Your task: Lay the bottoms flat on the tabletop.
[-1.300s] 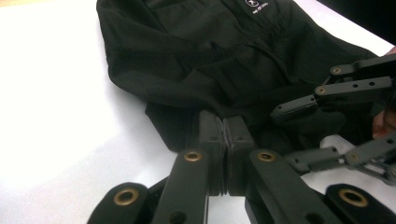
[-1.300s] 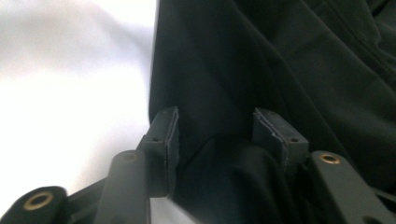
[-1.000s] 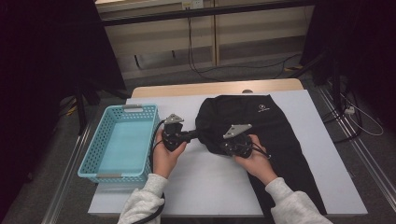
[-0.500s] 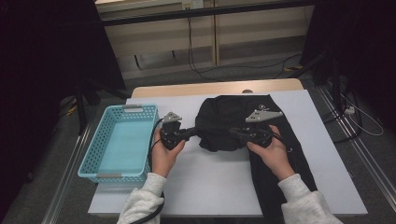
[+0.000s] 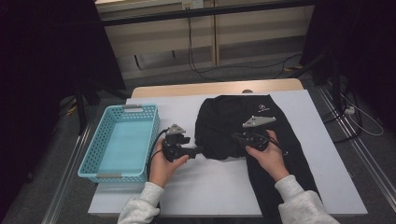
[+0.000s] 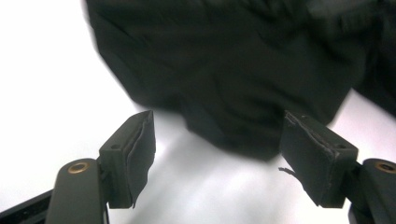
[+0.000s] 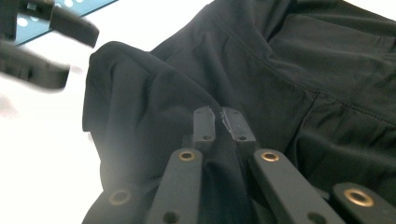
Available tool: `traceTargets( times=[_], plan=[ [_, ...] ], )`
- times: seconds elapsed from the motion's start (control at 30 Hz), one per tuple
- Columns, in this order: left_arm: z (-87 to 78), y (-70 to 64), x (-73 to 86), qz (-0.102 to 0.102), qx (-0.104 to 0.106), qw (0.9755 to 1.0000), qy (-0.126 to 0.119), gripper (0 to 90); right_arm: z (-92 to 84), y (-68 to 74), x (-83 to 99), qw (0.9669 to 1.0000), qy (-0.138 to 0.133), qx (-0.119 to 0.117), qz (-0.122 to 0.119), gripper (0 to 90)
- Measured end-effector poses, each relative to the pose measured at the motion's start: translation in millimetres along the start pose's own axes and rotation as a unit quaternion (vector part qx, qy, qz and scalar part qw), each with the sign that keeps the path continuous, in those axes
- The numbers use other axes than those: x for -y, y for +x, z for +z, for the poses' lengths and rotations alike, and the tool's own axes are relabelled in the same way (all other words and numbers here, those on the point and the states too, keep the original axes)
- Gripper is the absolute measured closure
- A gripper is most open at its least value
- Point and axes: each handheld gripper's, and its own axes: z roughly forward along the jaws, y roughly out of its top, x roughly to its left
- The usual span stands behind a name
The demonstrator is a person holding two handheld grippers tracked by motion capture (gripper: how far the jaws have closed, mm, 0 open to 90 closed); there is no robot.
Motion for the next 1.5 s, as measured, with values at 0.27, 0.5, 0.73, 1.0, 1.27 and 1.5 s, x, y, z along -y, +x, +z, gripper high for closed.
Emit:
traceTargets(
  times=[0.27,0.5,0.73,1.0,1.27,1.5],
  plan=[
    [22.1,-12.6,4.3,0.035,0.001,0.9992,0.018,36.3,-2.5,-2.0,1.3,0.9999,-0.008,0.008,0.004,85.6],
    [30.9,-15.8,-2.2,0.049,0.02,0.9983,0.024,74.7,-2.6,-1.2,1.2,0.9999,-0.01,0.009,0.001,85.3],
    [-0.6,-15.1,-19.0,-0.012,0.054,0.9984,-0.011,86.6,-7.4,-0.8,-0.4,0.9998,-0.018,0.002,-0.004,85.1],
    [-32.0,-6.9,-30.8,-0.035,0.056,0.9954,-0.07,87.2,-13.5,-4.6,-5.7,0.9988,-0.048,0.006,0.01,85.5],
    [-27.6,-4.6,-28.5,-0.037,0.052,0.9957,-0.068,87.3,-10.8,0.0,-4.8,0.999,-0.043,0.013,-0.001,79.0],
    [-20.7,1.0,-23.3,-0.04,0.033,0.9966,-0.063,87.3,-16.1,20.7,-8.1,0.9979,-0.047,-0.021,-0.039,66.3]
  ],
)
